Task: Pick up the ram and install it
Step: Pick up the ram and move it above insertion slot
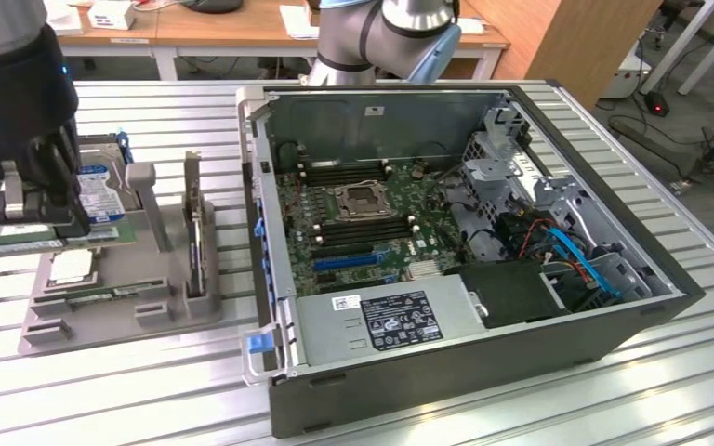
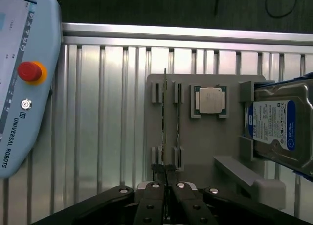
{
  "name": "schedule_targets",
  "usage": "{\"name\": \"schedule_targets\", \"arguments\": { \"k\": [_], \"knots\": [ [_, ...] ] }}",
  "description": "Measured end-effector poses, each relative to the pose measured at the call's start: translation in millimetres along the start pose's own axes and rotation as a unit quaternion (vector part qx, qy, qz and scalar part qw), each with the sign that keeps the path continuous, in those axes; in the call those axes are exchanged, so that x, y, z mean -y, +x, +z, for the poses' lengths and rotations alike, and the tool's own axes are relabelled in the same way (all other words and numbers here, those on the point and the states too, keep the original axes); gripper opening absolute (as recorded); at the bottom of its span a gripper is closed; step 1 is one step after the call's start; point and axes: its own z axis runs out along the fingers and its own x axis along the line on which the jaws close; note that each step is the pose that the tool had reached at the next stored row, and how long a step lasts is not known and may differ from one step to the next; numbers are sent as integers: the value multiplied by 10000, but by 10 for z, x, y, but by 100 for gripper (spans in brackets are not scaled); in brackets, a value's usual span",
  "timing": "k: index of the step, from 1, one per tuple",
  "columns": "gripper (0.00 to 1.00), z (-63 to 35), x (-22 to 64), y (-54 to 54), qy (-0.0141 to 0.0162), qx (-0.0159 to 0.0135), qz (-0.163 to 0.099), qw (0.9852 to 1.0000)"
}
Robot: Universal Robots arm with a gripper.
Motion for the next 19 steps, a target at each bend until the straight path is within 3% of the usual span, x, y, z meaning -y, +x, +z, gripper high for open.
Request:
{"name": "schedule_targets", "arguments": {
  "k": [11,14,19],
  "knots": [
    [10,-302,-7,-7,0,0,0,10000],
    [10,-435,-10,-10,0,1,0,10000],
    [10,-532,-13,-13,0,0,0,10000]
  ]
}}
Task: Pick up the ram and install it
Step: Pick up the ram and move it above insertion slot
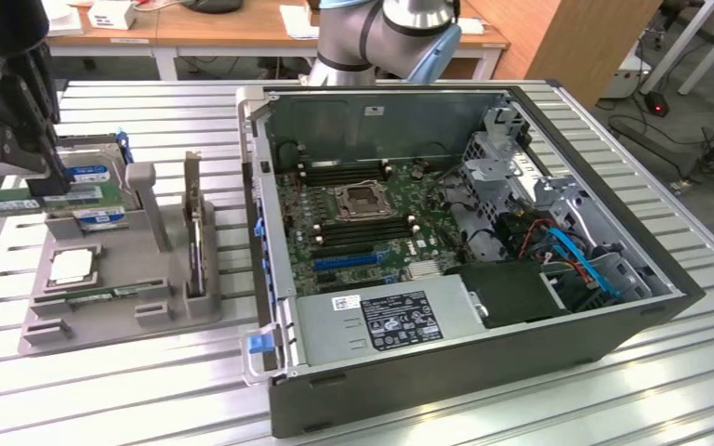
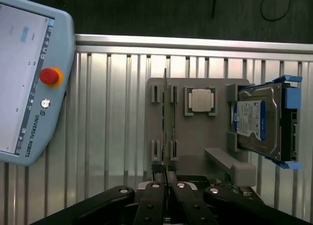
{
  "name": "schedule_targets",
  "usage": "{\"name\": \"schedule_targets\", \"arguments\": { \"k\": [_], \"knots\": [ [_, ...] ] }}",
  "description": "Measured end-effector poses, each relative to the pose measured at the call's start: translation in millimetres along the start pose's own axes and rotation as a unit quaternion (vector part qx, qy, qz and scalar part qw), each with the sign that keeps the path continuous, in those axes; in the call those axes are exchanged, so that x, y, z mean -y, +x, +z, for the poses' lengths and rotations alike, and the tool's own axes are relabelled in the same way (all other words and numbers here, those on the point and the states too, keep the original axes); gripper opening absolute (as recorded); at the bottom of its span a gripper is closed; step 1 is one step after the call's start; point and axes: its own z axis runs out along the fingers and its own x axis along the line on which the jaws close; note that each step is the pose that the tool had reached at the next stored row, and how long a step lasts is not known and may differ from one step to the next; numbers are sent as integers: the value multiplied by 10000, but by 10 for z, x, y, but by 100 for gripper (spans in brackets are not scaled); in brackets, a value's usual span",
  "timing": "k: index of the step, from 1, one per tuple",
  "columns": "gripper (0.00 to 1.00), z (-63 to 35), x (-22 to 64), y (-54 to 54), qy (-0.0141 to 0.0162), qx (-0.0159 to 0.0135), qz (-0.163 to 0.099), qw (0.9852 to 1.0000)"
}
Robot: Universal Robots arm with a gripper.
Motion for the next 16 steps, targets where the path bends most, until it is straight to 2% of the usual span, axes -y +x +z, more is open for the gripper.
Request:
{"name": "schedule_targets", "arguments": {
  "k": [5,11,16],
  "knots": [
    [10,-55,-2,-1,1,1,0,10000],
    [10,-57,-1,-1,0,0,0,10000],
    [10,-59,43,-1,1,0,0,10000]
  ]
}}
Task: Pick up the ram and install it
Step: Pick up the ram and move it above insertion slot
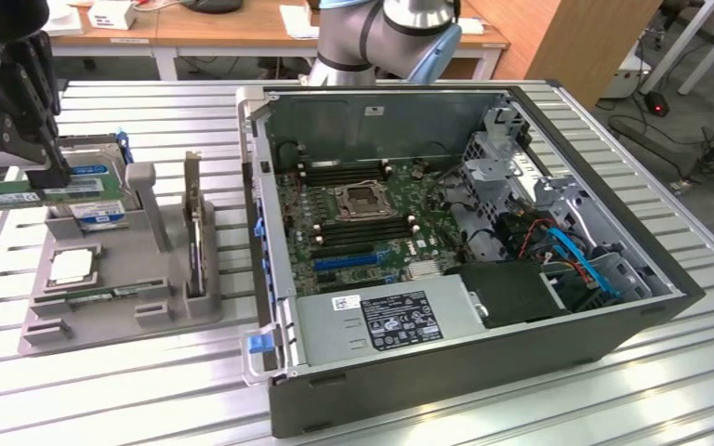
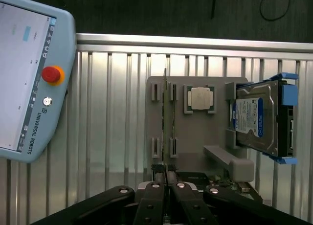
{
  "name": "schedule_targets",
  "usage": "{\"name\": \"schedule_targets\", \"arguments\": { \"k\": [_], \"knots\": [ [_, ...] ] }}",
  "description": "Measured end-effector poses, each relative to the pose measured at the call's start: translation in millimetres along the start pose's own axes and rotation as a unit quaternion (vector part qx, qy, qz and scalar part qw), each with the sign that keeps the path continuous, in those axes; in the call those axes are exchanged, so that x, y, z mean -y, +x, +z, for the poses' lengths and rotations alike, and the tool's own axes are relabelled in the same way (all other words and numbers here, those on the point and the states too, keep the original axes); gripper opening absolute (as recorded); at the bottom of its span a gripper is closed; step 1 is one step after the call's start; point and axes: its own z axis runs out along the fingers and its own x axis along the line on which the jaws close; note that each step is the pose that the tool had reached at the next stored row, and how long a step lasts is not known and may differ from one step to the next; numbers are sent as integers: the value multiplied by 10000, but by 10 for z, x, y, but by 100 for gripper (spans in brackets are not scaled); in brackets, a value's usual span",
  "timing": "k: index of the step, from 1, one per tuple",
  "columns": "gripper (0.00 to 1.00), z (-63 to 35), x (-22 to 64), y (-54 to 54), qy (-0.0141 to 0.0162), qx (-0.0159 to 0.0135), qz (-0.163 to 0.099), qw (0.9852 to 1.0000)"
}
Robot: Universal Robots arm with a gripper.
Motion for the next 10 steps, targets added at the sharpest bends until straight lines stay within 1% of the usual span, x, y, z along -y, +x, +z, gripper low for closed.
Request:
{"name": "schedule_targets", "arguments": {
  "k": [4,10],
  "knots": [
    [10,-4,76,1,-1,0,0,10000],
    [10,-12,250,2,0,0,0,10000]
  ]
}}
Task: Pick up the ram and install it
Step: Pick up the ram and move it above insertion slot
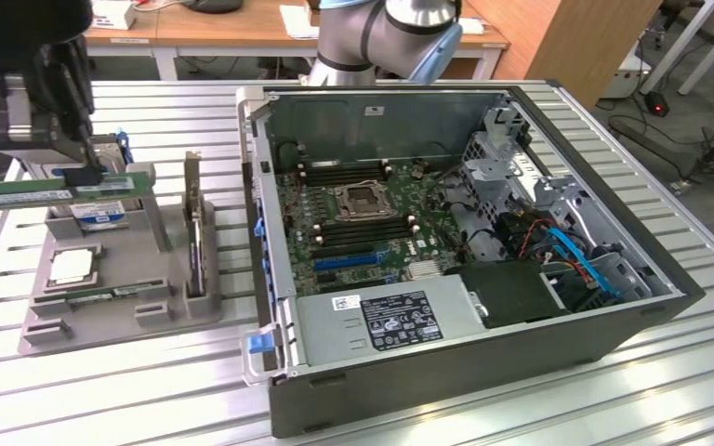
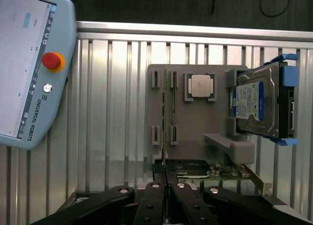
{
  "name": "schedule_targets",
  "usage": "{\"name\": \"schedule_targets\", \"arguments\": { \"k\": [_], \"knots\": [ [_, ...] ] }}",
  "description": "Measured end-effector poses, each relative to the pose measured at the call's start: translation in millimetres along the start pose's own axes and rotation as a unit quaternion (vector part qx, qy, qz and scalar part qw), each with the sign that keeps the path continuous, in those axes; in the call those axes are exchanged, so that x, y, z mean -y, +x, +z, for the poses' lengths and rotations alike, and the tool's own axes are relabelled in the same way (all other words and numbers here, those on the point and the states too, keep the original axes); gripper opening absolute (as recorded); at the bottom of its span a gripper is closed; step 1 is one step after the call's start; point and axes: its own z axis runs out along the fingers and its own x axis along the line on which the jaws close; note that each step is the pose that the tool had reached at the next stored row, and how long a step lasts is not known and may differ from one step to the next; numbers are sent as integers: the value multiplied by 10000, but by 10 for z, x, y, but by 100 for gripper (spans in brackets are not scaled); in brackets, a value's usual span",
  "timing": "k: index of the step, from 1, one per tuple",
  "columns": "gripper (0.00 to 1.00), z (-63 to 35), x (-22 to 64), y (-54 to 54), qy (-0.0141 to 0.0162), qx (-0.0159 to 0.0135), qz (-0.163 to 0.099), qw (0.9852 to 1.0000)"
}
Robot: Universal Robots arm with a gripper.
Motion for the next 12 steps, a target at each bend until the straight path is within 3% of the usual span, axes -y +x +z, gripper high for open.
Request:
{"name": "schedule_targets", "arguments": {
  "k": [12],
  "knots": [
    [10,-21,423,5,0,0,-1,10000]
  ]
}}
